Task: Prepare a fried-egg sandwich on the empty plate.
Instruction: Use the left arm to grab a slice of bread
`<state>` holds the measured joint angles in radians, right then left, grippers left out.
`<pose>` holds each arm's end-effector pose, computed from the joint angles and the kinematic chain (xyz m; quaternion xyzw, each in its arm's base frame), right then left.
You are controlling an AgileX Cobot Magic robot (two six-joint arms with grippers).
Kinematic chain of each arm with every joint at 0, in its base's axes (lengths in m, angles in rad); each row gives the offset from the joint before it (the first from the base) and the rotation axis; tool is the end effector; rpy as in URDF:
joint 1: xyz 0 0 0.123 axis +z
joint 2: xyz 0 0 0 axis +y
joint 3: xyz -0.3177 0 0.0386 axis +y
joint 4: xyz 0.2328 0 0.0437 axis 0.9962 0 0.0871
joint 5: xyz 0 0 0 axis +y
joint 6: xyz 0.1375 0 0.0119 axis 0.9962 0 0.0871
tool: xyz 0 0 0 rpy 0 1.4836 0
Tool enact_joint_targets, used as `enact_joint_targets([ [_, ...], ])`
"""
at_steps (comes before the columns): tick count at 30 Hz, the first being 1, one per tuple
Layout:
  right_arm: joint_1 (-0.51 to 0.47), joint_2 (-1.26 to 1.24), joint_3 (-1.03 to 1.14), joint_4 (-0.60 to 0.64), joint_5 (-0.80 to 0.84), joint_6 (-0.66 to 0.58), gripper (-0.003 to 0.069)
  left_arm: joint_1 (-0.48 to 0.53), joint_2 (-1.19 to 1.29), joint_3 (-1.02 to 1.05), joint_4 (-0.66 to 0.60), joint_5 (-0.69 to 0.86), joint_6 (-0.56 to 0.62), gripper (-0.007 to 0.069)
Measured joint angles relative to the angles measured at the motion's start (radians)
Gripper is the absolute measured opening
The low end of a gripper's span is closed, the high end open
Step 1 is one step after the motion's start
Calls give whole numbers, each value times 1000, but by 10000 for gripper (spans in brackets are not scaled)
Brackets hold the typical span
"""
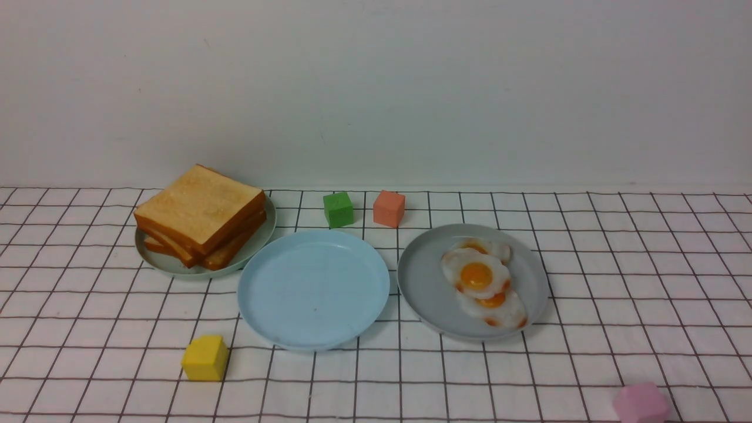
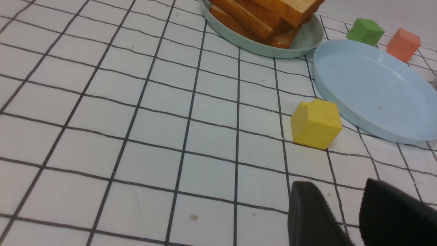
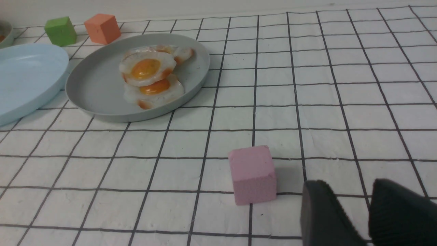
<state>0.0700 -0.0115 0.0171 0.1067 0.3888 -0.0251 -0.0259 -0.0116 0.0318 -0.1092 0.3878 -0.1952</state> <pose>0.0459 0.0088 0.1588 -0.0105 0.8062 0.0587 0.5886 0.0463 -0.0069 0.1536 -0.0973 0.8044 -0.1105 0.5755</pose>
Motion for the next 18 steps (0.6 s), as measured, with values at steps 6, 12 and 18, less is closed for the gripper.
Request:
enact_joint_targets([
  [6, 0, 0, 0, 0, 0, 0, 238, 0, 0, 0, 0, 0, 0, 238],
  [12, 0, 0, 0, 0, 0, 0, 238, 0, 0, 0, -180, -160, -110, 238],
  [18, 0, 0, 0, 0, 0, 0, 238, 0, 0, 0, -468, -398, -248, 238],
])
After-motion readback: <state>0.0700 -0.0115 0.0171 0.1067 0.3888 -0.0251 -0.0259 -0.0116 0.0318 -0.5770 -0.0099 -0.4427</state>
